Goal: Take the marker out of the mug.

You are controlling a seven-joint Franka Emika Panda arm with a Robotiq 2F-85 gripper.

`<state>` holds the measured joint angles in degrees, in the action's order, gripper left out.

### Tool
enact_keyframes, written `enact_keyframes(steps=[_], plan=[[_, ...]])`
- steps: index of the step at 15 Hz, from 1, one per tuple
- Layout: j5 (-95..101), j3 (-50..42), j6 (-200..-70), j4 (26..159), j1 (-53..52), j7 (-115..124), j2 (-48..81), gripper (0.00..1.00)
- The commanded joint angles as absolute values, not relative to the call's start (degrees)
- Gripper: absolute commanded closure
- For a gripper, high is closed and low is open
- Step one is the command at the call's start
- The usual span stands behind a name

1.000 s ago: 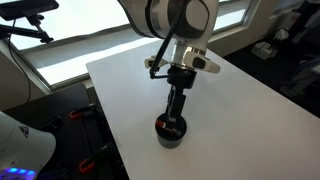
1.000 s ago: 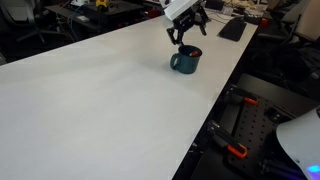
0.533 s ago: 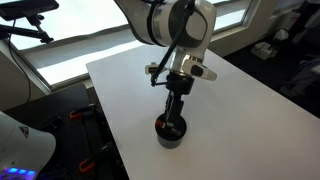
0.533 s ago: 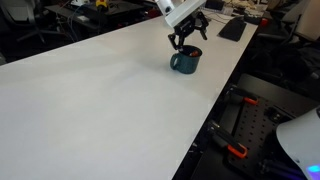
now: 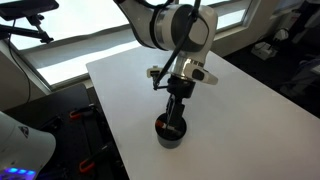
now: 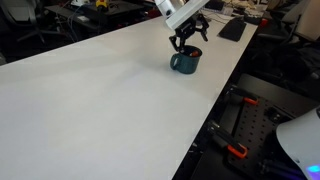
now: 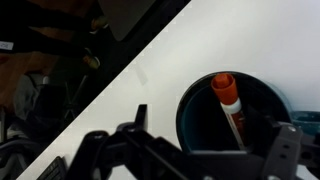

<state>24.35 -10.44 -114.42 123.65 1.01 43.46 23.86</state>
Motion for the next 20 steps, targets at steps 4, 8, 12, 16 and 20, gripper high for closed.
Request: enact_keyframes(steps=[4, 8, 12, 16, 20], plan=[[25.03, -11.13, -115.25, 122.91, 0.46, 44.37, 25.71, 0.37], [24.72, -11.23, -115.11, 122.30, 0.45, 44.21, 26.69, 0.69], [24.61, -11.27, -114.91, 121.76, 0.42, 43.84, 27.66, 0.99], [24.73, -11.51, -113.87, 120.97, 0.09, 44.48, 28.45, 0.74], [24.73, -11.60, -112.73, 120.59, 0.09, 44.09, 28.32, 0.54]])
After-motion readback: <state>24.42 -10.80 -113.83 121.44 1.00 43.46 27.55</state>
